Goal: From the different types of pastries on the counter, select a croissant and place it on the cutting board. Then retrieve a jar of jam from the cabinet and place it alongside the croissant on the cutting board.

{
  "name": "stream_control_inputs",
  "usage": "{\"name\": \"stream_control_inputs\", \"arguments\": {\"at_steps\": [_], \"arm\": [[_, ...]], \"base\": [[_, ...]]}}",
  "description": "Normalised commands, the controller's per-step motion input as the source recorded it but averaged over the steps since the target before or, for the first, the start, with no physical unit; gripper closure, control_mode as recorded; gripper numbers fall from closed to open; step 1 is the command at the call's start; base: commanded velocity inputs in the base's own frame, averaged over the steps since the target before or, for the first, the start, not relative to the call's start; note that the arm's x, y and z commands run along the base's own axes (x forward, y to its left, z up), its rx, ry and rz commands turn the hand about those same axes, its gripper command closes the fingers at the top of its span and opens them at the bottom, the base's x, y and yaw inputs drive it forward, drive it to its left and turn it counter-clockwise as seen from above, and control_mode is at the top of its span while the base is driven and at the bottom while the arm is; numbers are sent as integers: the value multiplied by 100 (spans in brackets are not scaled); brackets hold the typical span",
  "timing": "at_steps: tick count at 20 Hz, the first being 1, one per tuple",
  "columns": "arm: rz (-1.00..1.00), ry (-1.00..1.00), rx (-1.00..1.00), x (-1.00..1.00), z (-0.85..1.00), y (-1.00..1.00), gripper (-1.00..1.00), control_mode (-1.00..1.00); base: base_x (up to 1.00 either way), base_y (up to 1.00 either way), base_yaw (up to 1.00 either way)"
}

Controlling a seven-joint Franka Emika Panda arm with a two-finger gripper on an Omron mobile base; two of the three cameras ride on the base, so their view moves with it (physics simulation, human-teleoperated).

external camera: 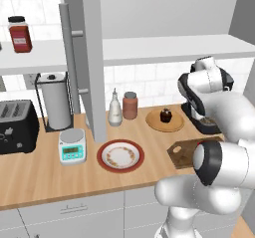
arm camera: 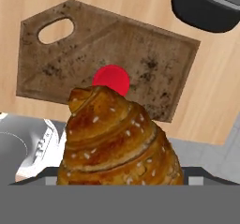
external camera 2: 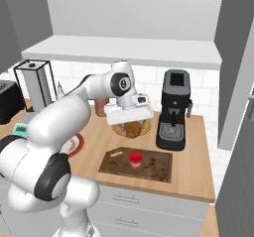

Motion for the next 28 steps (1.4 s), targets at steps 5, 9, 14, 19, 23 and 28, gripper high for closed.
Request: {"name": "stream_control_inputs", "arguments": {"at_steps": [5, 9, 14, 19, 23, 28], "arm": [[2, -8, 26, -8, -4, -31, 100, -100], [5, -14, 28, -61, 11, -60, 100, -100], [7, -15, 18, -38, 16, -35, 100, -100], [14, -11, 0, 43, -7, -2, 100, -100], [19, -5, 0, 47, -24, -47, 100, -100], [10, -3, 0, 9, -25, -36, 100, -100]], "base": [[0, 0, 0], [0, 0, 0], [0, 0, 0], [0, 0, 0], [0, 0, 0], [0, 0, 0]]}}
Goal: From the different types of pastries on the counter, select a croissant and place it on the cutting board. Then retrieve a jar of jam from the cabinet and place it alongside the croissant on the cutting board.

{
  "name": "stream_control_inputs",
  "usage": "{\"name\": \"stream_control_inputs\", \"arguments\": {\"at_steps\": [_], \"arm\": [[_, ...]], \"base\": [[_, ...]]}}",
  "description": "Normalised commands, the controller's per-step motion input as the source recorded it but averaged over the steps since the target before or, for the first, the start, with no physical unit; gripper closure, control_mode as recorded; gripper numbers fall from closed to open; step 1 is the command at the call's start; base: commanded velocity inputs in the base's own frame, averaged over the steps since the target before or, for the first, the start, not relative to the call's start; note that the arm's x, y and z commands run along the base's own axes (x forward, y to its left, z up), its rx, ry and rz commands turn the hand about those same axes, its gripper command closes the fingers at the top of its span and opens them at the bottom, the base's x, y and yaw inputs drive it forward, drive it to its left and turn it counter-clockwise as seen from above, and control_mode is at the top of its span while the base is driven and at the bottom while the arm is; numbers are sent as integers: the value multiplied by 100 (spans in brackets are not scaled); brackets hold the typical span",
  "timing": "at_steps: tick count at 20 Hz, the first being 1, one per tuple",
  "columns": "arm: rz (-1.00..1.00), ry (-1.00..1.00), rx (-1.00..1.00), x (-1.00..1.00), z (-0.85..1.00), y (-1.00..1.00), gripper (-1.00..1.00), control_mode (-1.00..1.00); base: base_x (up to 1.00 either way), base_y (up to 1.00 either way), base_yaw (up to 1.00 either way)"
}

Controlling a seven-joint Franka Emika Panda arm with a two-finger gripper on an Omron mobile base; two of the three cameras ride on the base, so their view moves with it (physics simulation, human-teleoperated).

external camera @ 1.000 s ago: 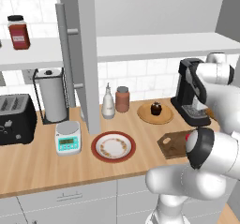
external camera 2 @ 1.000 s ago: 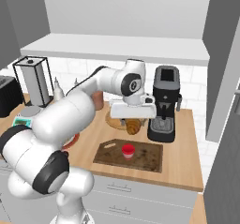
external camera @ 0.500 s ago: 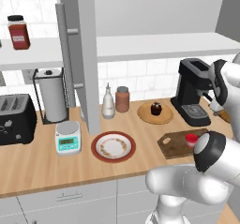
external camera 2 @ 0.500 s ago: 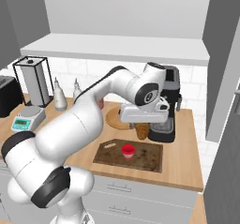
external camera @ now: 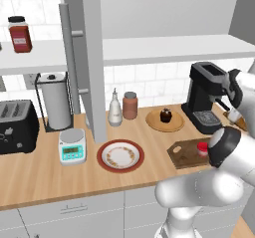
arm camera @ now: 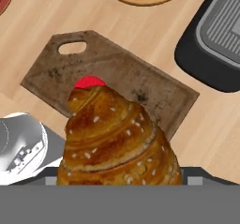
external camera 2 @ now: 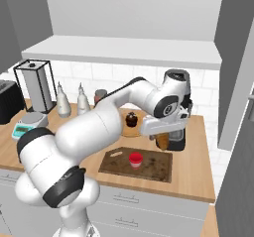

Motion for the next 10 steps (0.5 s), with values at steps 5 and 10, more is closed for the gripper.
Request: {"name": "stream_control_inputs", "arguments": {"at_steps": [5, 10], "arm": [[0, 2, -13, 0, -53, 10, 100, -100], [0, 0, -4, 10, -19, 0, 100, -100]], "base": [[0, 0, 0], [0, 0, 0]]}}
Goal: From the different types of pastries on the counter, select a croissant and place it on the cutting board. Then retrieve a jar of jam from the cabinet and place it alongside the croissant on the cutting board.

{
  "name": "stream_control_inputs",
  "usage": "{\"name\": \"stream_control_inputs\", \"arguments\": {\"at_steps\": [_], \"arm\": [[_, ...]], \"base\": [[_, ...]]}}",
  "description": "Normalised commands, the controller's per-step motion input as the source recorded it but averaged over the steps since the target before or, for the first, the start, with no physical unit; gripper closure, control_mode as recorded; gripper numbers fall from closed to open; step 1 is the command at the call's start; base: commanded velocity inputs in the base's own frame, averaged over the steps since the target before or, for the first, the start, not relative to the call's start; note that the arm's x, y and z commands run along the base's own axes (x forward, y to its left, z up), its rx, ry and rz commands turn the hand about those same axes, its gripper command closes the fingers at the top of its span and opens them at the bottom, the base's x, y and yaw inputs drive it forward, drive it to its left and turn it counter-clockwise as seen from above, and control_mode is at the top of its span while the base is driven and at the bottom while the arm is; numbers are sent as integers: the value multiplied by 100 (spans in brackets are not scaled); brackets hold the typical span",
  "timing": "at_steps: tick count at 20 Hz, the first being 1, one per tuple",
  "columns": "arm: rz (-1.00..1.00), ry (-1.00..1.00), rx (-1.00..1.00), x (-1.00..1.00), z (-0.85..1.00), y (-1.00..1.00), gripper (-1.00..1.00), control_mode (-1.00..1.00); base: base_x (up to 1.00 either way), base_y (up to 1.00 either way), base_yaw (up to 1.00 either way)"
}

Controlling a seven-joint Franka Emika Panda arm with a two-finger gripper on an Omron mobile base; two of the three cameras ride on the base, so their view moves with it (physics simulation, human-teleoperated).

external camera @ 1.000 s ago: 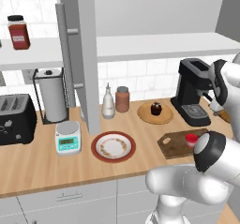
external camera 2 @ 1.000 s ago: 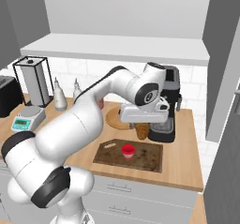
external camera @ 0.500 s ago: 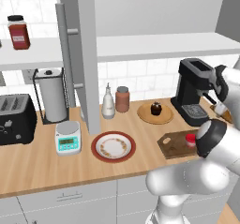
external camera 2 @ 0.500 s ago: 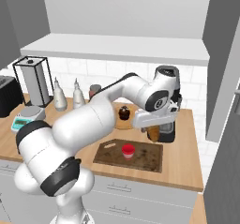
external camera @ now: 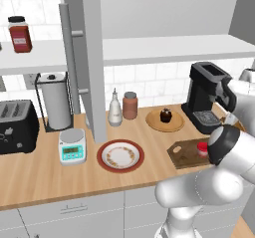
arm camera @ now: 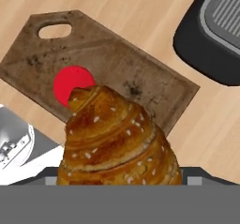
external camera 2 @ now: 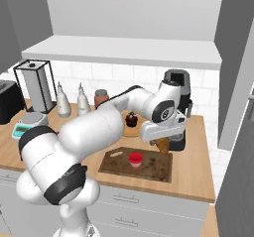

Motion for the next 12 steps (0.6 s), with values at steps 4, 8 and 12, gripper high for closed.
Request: {"name": "stream_control_inputs", "arguments": {"at_steps": [4, 8, 12], "arm": [[0, -4, -2, 19, -79, 17, 100, -100], [0, -2, -4, 23, -79, 23, 100, -100], [0, 0, -11, 9, -34, 8, 100, -100]], "base": [[0, 0, 0], [0, 0, 0], [0, 0, 0]]}}
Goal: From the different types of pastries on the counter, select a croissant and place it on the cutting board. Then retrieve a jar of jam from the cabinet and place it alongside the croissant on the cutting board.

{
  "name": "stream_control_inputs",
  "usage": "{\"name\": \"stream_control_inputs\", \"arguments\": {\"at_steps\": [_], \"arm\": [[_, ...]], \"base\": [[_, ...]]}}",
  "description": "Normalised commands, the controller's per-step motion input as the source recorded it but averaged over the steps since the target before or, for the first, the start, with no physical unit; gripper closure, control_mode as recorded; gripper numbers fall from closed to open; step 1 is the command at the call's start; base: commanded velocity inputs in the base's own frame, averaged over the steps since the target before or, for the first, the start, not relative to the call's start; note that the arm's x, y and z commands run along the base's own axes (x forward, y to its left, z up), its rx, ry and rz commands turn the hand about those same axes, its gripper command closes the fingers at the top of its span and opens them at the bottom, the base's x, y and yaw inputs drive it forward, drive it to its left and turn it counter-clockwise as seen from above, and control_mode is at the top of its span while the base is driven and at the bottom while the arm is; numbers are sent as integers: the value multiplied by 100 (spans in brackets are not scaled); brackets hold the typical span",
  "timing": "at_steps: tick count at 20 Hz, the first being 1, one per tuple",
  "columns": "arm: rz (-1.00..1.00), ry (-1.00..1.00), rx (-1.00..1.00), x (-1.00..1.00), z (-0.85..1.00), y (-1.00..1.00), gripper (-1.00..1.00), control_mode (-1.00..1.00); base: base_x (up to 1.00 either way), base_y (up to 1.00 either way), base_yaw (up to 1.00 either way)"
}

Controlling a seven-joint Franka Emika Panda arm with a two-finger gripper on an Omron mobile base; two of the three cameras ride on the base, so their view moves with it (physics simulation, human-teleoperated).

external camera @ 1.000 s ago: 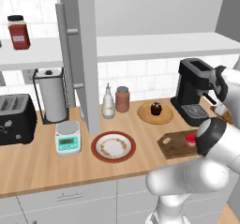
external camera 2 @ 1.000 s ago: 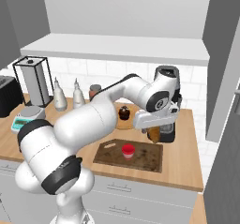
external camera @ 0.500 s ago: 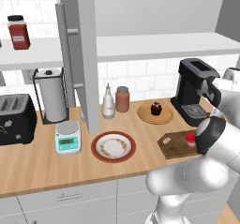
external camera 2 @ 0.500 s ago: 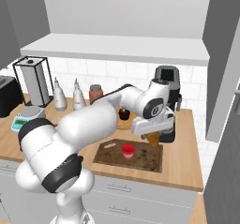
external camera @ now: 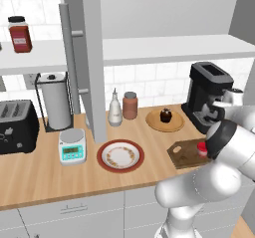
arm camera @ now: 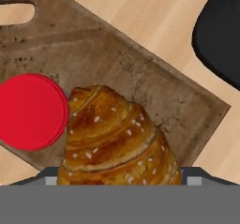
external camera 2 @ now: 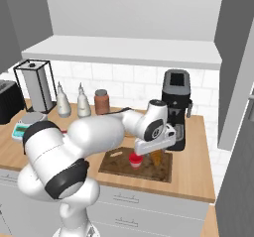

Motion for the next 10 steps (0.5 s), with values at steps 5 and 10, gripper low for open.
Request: {"name": "stream_control_inputs", "arguments": {"at_steps": [5, 10], "arm": [[2, 0, -5, 4, -27, 0, 100, -100], [2, 2, -2, 3, -14, 0, 100, -100]], "base": [[0, 0, 0], [0, 0, 0]]}}
